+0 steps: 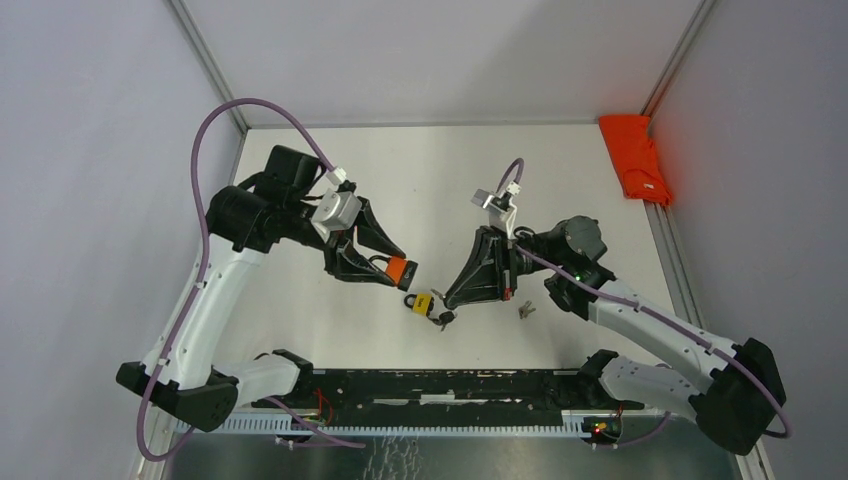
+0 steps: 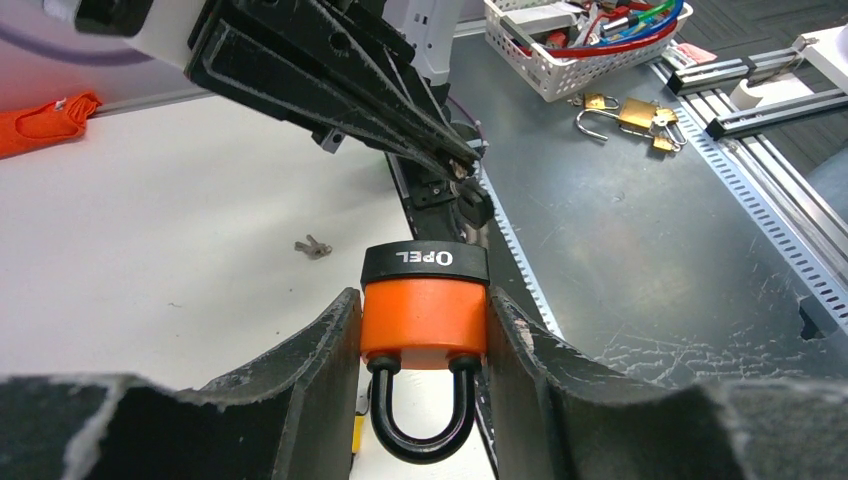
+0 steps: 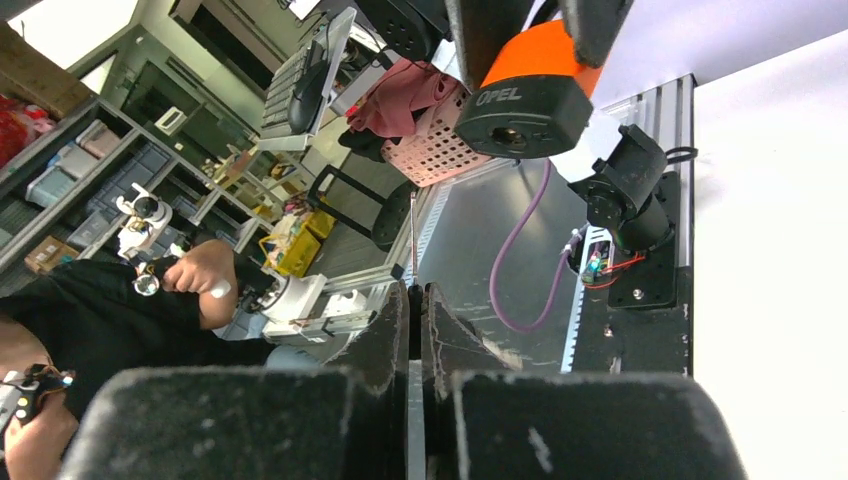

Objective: Unlock with the key

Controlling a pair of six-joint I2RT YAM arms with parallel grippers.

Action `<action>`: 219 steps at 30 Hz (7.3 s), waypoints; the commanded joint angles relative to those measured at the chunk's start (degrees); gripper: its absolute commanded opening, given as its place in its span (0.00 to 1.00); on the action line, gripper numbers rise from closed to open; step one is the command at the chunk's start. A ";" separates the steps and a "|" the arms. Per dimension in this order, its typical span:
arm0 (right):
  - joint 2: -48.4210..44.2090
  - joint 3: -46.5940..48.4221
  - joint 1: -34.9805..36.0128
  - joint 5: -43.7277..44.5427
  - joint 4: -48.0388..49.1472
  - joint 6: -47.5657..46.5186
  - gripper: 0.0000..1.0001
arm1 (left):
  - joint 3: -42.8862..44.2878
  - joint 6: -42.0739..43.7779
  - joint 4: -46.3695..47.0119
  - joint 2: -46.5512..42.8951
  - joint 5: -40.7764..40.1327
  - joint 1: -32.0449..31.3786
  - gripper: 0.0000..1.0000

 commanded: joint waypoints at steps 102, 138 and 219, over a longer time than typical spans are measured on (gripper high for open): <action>5.07 2.47 2.59 13.20 -6.47 13.55 0.00 | -7.82 -9.27 11.04 -6.15 -0.35 -10.91 0.02; -0.14 2.76 0.59 16.60 -22.30 4.83 0.00 | -5.22 -8.99 9.17 -4.29 -0.57 -13.19 0.02; 13.77 -17.56 -14.18 37.23 35.93 19.88 0.00 | -26.51 -50.86 74.48 24.50 -29.81 -13.03 0.02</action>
